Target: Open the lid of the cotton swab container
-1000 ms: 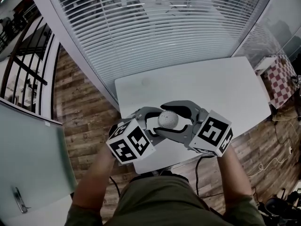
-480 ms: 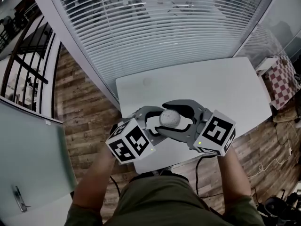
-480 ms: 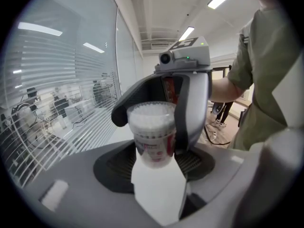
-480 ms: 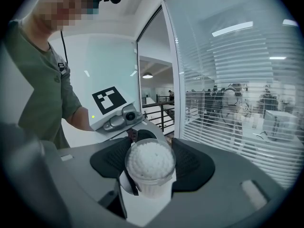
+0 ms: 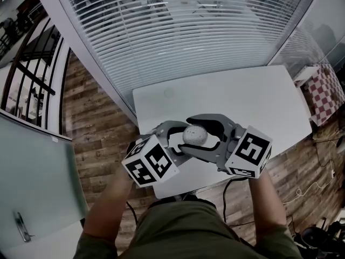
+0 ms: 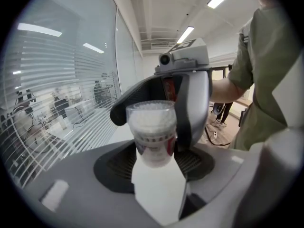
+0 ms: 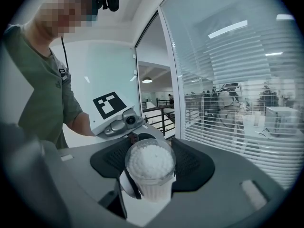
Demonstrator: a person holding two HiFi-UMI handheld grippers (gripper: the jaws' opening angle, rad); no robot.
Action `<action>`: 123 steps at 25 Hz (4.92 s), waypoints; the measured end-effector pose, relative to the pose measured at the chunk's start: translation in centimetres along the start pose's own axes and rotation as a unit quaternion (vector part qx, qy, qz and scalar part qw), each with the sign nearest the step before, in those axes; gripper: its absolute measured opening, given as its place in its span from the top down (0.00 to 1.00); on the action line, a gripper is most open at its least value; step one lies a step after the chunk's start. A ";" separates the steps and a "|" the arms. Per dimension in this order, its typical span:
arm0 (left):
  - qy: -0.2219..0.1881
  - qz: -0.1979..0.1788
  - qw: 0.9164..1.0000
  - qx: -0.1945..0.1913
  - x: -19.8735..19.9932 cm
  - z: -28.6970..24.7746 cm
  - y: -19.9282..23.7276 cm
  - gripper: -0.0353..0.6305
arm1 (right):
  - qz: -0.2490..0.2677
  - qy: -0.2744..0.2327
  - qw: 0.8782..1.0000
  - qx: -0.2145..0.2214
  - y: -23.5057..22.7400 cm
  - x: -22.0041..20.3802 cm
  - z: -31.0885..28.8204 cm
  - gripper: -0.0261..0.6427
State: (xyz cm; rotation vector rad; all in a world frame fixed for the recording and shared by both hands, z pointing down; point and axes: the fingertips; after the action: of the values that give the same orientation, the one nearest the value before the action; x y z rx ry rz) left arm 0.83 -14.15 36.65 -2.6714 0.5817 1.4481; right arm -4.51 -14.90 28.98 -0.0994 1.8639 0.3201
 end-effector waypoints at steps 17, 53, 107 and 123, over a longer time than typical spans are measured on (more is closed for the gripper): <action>-0.022 0.000 1.000 0.006 1.0 0.6 0.8 0.57 | -0.096 -0.121 0.988 -0.016 -2.5 2.1 1.5 0.55; -0.085 0.017 0.996 -0.005 2.5 0.5 1.2 0.57 | -0.156 -0.203 0.962 -0.092 -5.7 2.6 5.0 0.55; -0.107 0.046 0.993 0.026 0.0 3.5 1.6 0.57 | -0.199 -0.215 0.942 -0.163 -4.7 0.8 9.0 0.59; -0.126 0.041 0.990 0.037 0.6 5.2 0.6 0.57 | -0.178 -0.220 0.936 -0.208 -2.3 1.7 13.2 0.87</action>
State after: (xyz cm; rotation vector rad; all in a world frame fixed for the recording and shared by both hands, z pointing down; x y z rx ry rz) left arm -3.26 -13.75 33.36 -2.3834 0.7142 1.7147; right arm 7.61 -13.39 23.32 -0.6003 1.2811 0.4380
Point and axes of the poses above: the fingertips, and each gripper's own axes: z backward along the fingers, y to its left, x out of its top, and after that the axes turned 15 degrees about z, right-handed
